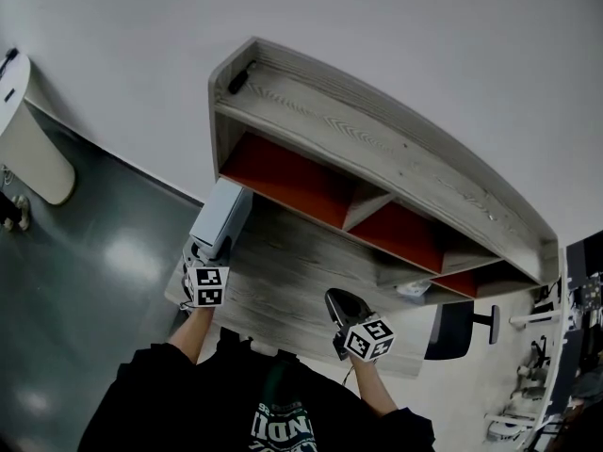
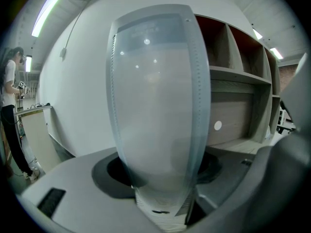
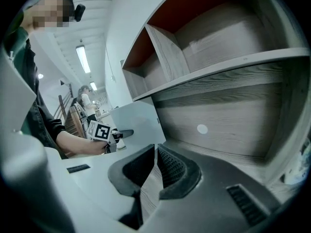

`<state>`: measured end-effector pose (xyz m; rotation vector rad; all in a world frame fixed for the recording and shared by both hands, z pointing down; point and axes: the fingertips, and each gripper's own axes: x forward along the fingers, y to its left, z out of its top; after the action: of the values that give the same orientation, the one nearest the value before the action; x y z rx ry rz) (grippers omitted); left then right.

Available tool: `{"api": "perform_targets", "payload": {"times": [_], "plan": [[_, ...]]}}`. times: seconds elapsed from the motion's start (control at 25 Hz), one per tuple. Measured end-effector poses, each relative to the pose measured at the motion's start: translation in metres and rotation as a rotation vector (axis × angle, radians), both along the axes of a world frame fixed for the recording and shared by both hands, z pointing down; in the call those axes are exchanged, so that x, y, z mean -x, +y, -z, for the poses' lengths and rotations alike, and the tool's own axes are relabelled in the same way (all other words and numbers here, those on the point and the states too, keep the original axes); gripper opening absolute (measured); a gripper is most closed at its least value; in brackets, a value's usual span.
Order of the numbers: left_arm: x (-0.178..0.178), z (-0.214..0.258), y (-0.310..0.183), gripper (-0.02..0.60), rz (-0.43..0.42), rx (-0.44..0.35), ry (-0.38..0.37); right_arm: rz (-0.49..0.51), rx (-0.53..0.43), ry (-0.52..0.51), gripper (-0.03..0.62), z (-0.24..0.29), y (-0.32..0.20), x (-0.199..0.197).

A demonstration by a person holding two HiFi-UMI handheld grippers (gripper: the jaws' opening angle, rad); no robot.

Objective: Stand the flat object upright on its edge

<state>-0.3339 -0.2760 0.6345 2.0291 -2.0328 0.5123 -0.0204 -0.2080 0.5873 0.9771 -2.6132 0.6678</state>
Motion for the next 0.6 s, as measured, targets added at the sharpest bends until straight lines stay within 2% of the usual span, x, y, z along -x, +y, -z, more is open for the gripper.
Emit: {"api": "perform_targets", "payload": {"times": [0.6], "plan": [[-0.002, -0.001, -0.015, 0.304, -0.001, 0.009, -0.005, -0.040, -0.006, -0.013, 0.043, 0.003, 0.012, 0.006]]}}
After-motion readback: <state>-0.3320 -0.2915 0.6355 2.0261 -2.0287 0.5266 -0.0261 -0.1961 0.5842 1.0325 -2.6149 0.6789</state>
